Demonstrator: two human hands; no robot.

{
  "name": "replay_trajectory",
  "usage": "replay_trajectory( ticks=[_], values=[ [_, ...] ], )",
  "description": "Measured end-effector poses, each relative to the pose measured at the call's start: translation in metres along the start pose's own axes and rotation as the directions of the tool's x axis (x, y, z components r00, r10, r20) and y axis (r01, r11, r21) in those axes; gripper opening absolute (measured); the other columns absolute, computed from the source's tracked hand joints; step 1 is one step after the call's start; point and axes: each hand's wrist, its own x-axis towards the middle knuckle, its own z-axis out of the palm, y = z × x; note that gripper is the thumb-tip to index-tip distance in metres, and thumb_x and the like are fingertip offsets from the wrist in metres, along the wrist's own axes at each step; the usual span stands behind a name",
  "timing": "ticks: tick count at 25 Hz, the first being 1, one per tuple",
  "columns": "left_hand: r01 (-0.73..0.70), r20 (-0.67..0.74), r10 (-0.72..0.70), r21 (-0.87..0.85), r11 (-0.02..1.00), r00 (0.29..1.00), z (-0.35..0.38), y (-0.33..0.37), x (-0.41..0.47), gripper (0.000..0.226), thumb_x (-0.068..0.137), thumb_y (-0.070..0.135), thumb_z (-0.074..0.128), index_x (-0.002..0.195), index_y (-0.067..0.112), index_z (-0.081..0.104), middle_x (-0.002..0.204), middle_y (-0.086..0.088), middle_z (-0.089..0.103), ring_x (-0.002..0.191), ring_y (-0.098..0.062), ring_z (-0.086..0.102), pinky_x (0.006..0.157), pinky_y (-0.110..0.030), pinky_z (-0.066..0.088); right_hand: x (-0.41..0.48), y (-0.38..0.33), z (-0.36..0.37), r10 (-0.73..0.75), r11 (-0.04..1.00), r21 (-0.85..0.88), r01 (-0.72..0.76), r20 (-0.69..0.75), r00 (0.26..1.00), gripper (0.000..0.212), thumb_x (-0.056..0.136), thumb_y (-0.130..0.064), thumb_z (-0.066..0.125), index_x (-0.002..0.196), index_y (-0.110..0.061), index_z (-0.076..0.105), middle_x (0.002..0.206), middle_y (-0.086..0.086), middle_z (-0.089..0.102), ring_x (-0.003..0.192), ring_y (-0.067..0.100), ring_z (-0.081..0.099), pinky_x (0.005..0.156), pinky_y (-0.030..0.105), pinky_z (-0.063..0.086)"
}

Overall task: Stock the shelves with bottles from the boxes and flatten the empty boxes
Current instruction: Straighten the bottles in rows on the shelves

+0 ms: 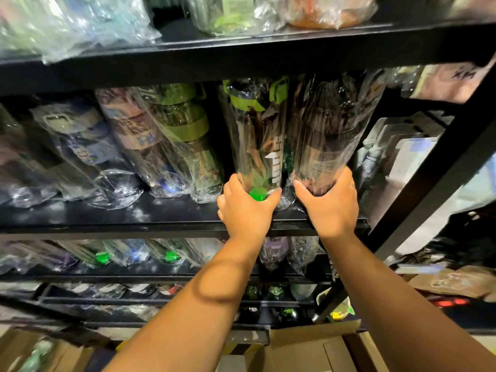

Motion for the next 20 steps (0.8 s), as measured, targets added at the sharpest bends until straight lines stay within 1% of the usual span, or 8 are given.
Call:
replay_trajectory(
  ticks=[3, 6, 9, 11, 12, 14, 17, 20],
  values=[
    [-0.009, 0.059, 0.008, 0.02, 1.0, 0.998, -0.003, -0.001, 0.0, 0.067, 0.066, 0.062, 0.079, 0.109, 0.02, 0.049, 0.116, 0.002, 0.055, 0.113, -0.029, 0.046, 0.096, -0.048, 0.042, -0.001, 0.003, 0.001, 0.021, 1.0, 0.0, -0.021, 0.034, 0.999, 0.09, 0.066, -0.066, 0.072, 0.136, -0.019, 0.041, 0.129, 0.002, 0.057, 0.122, 0.026, 0.052, 0.096, 0.04, 0.047],
    [-0.043, 0.203, 0.046, -0.022, 0.999, 0.978, -0.016, -0.01, -0.001, 0.088, 0.066, 0.059, 0.082, 0.135, 0.021, 0.043, 0.136, 0.001, 0.048, 0.128, -0.025, 0.041, 0.107, -0.044, 0.039, -0.004, 0.002, -0.006, 0.036, 0.999, 0.034, -0.04, 0.108, 0.993, 0.109, 0.067, -0.065, 0.076, 0.152, -0.024, 0.02, 0.147, 0.003, 0.046, 0.136, 0.025, 0.042, 0.108, 0.043, 0.041],
    [-0.053, 0.294, 0.102, -0.171, 0.984, 0.95, -0.049, -0.033, -0.009, 0.086, 0.076, 0.047, 0.08, 0.148, 0.029, 0.036, 0.141, 0.014, 0.042, 0.134, -0.012, 0.041, 0.112, -0.037, 0.038, -0.025, -0.006, -0.016, 0.038, 0.995, 0.091, -0.051, 0.136, 0.99, 0.11, 0.08, -0.049, 0.077, 0.158, -0.023, 0.004, 0.164, 0.002, 0.016, 0.149, 0.018, 0.015, 0.117, 0.023, 0.017],
    [-0.135, 0.209, 0.176, -0.195, 0.971, 0.962, -0.077, -0.054, -0.009, 0.06, 0.081, 0.039, 0.077, 0.134, 0.034, 0.05, 0.12, 0.029, 0.044, 0.121, -0.007, 0.049, 0.106, -0.036, 0.043, -0.053, -0.016, -0.019, -0.03, 0.992, 0.122, 0.026, 0.024, 0.999, 0.098, 0.085, -0.041, 0.073, 0.157, -0.013, 0.012, 0.162, 0.01, 0.015, 0.148, 0.02, 0.015, 0.11, 0.006, 0.008],
    [-0.174, 0.131, 0.203, -0.202, 0.964, 0.97, -0.091, -0.065, -0.005, 0.051, 0.081, 0.037, 0.078, 0.126, 0.033, 0.054, 0.114, 0.03, 0.043, 0.114, -0.007, 0.051, 0.103, -0.037, 0.045, -0.068, -0.023, -0.018, -0.1, 0.99, 0.096, 0.106, -0.065, 0.993, 0.09, 0.086, -0.041, 0.07, 0.154, -0.008, 0.021, 0.157, 0.017, 0.022, 0.145, 0.025, 0.021, 0.111, 0.006, 0.01],
    [-0.205, -0.003, 0.209, -0.214, 0.955, 0.978, -0.113, -0.087, 0.011, 0.048, 0.079, 0.035, 0.078, 0.122, 0.027, 0.057, 0.113, 0.027, 0.042, 0.11, -0.012, 0.053, 0.1, -0.04, 0.046, -0.094, -0.036, -0.011, -0.244, 0.965, 0.058, 0.256, -0.156, 0.957, 0.074, 0.087, -0.042, 0.062, 0.143, -0.002, 0.037, 0.141, 0.023, 0.039, 0.132, 0.032, 0.034, 0.113, 0.023, 0.021],
    [-0.144, -0.053, 0.136, -0.213, 0.966, 0.989, -0.133, -0.11, 0.042, 0.065, 0.078, 0.032, 0.082, 0.132, 0.019, 0.048, 0.122, 0.011, 0.041, 0.12, -0.02, 0.048, 0.107, -0.043, 0.042, -0.131, -0.07, 0.015, -0.348, 0.921, 0.188, 0.34, 0.008, 0.937, 0.055, 0.086, -0.04, 0.061, 0.132, -0.015, 0.047, 0.123, 0.007, 0.048, 0.118, 0.02, 0.047, 0.105, 0.024, 0.036],
    [-0.063, 0.049, 0.074, -0.195, 0.979, 0.996, -0.142, -0.119, 0.068, 0.084, 0.077, 0.035, 0.082, 0.145, 0.017, 0.035, 0.14, 0.0, 0.036, 0.135, -0.02, 0.037, 0.116, -0.033, 0.029, -0.148, -0.12, 0.064, -0.28, 0.931, 0.299, 0.209, 0.216, 0.936, 0.074, 0.081, -0.042, 0.07, 0.143, -0.023, 0.036, 0.136, -0.003, 0.035, 0.127, 0.006, 0.039, 0.106, 0.012, 0.029]
  ],
)
